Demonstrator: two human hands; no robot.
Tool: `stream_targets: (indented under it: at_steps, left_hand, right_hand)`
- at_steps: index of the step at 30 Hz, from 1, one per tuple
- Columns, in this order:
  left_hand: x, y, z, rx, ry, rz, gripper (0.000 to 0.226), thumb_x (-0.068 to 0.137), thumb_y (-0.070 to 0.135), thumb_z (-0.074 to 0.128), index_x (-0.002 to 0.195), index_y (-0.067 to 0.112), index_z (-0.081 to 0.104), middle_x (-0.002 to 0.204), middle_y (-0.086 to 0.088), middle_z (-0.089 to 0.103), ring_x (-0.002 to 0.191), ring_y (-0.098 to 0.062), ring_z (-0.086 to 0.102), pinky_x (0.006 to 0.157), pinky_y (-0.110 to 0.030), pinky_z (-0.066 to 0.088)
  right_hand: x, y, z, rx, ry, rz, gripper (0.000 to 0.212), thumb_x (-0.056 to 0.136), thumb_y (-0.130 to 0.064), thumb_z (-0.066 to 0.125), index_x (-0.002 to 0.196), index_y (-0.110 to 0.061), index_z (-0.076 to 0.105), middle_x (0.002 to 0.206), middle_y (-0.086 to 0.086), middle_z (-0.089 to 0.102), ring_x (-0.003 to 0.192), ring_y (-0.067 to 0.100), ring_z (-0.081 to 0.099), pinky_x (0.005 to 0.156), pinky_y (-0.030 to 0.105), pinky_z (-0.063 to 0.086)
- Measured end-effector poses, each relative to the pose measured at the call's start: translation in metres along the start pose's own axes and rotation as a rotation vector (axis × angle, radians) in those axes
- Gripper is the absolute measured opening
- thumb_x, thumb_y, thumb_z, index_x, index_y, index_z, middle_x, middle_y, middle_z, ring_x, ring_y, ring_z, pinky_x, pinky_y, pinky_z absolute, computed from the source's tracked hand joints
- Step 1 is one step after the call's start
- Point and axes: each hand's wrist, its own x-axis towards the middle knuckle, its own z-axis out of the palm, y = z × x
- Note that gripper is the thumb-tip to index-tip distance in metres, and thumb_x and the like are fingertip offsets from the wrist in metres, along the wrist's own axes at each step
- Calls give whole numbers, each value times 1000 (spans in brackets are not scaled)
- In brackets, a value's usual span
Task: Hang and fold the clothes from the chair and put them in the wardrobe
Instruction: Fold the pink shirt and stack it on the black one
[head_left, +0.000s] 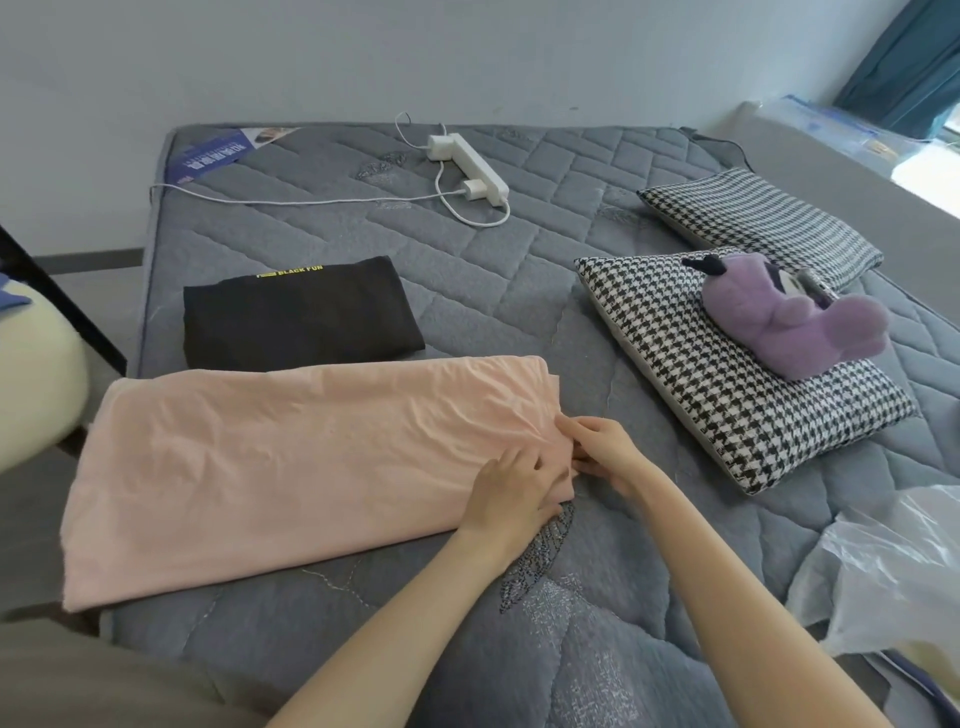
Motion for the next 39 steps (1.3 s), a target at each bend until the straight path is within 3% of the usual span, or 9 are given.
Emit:
stream_targets:
  at_steps: [3, 8, 15, 19, 28, 30, 33, 36, 39]
  left_hand:
    - [8, 3, 7, 40, 35, -19, 34, 60, 20, 86, 85, 21, 62, 79, 5, 58, 72, -18, 59, 46, -27, 45]
    - [11, 5, 13, 91, -27, -50, 42, 37, 20, 93, 54, 28, 55, 58, 13, 50, 56, -9, 52, 45, -18, 36]
    - [6, 0, 25, 84, -3, 85, 36, 53, 14, 89, 62, 26, 57, 65, 13, 54, 63, -11, 54, 55, -19, 38]
    - [7, -3, 17, -12, -37, 73, 4, 89, 24, 61, 86, 22, 63, 92, 10, 62, 91, -14, 53, 77, -31, 32]
    - [-31, -75, -26, -61, 224, -167, 21, 97, 25, 45, 103, 18, 64, 103, 3, 60, 98, -18, 53, 84, -30, 39]
    - [-45, -101, -35, 18, 329, -312, 25, 95, 21, 41, 107, 14, 62, 106, -3, 58, 97, -26, 54, 83, -38, 43]
    - [-68, -134, -48, 42, 299, -522, 45, 100, 14, 36, 144, 10, 35, 150, -5, 33, 136, -26, 33, 112, -39, 24]
    - [-93, -167, -52, 94, 139, -581, 57, 103, 29, 19, 152, 19, -9, 154, 9, -23, 145, -12, -17, 115, -36, -15]
    - [-116, -198, -53, 144, 60, -603, 65, 91, 53, -1, 149, 28, -15, 152, 15, -27, 138, -3, -28, 111, -33, -23]
  right_hand:
    - [3, -4, -1, -22, -5, 1, 27, 93, -36, 61, 98, -10, 70, 72, 2, 57, 60, 11, 50, 57, 21, 48]
    - [8, -5, 2, -78, 13, -25, 22, 96, -33, 57, 88, -15, 64, 63, -1, 53, 50, 8, 48, 49, 18, 45]
    - [11, 4, 8, -141, 150, -130, 21, 97, -28, 54, 80, -16, 56, 56, -1, 51, 46, 9, 43, 43, 18, 37]
    - [7, 7, 9, -178, 242, -170, 13, 91, -28, 63, 81, -19, 61, 63, -3, 57, 51, 10, 48, 52, 25, 40]
    - [-14, -6, 61, -537, 555, -623, 15, 91, -12, 53, 104, -16, 59, 106, -3, 56, 100, 14, 41, 77, 25, 35]
    - [-19, -10, 95, -638, 490, -778, 20, 91, -9, 49, 108, -13, 60, 112, 0, 56, 102, 17, 44, 84, 30, 40]
    - [-23, -10, 145, -725, 235, -819, 36, 95, -8, 45, 130, -9, 52, 134, 9, 50, 120, 28, 46, 101, 42, 40]
    - [-28, -7, 187, -848, -32, -792, 50, 103, -14, 32, 151, -10, 22, 159, 13, 17, 148, 29, 12, 121, 40, 5]
    - [-24, -2, 209, -1109, -122, -826, 53, 103, -29, 12, 154, -21, 4, 161, 3, -4, 148, 23, -12, 120, 47, -8]
